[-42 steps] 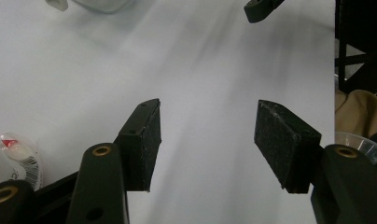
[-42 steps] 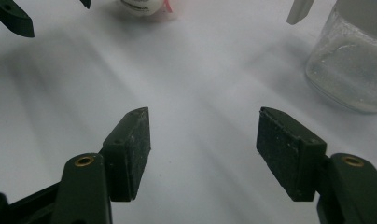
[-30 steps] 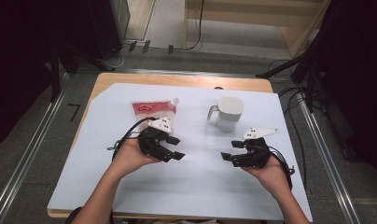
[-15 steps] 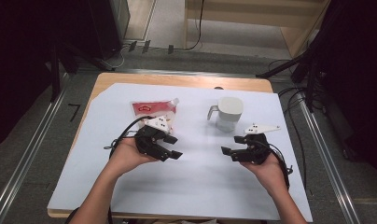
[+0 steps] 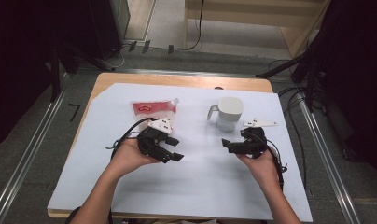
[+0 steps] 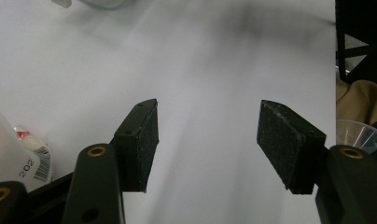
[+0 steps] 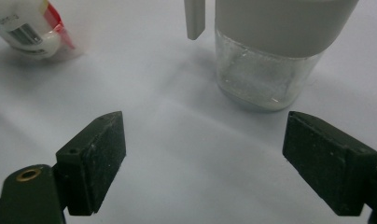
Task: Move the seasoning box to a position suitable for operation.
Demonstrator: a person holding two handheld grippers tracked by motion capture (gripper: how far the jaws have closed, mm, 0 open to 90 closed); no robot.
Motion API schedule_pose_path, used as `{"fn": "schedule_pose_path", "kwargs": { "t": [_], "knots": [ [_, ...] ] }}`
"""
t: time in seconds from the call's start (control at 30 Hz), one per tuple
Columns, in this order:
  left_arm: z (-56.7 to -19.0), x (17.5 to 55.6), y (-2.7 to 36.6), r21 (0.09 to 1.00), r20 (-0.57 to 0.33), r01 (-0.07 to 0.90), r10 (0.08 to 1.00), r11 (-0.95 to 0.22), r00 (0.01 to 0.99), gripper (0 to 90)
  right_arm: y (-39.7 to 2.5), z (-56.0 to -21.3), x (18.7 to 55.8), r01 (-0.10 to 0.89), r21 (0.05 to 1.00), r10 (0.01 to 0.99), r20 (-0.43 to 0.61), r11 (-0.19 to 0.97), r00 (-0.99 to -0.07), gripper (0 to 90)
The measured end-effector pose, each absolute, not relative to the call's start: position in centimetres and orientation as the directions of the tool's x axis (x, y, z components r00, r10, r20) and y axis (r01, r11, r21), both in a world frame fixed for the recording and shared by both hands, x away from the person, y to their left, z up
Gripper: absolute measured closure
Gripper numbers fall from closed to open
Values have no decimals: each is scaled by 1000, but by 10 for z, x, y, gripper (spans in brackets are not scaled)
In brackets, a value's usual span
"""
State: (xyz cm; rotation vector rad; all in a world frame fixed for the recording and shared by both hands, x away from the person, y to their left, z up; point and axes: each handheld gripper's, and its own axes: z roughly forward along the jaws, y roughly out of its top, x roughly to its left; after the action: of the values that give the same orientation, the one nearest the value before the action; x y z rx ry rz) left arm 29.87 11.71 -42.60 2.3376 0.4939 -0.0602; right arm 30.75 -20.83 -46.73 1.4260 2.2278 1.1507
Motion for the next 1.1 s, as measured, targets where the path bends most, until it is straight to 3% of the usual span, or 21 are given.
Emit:
{"fn": "schedule_pose_path", "kwargs": {
  "t": [0.2, 0.5, 1.1],
  "knots": [
    [-427, 299, 116, 655, -183, 363, 327, -662, 927, 396, -207, -471, 316, 646, 746, 876, 195, 159, -441, 85],
    [-427, 300, 116, 653, -187, 369, 332, -662, 925, 396, -205, -478, 328, 661, 743, 906, 199, 109, -373, 85],
    [-428, 300, 116, 659, -198, 366, 318, -657, 927, 403, -184, -493, 352, 587, 808, 970, 101, 51, -222, 64]
  ]
}}
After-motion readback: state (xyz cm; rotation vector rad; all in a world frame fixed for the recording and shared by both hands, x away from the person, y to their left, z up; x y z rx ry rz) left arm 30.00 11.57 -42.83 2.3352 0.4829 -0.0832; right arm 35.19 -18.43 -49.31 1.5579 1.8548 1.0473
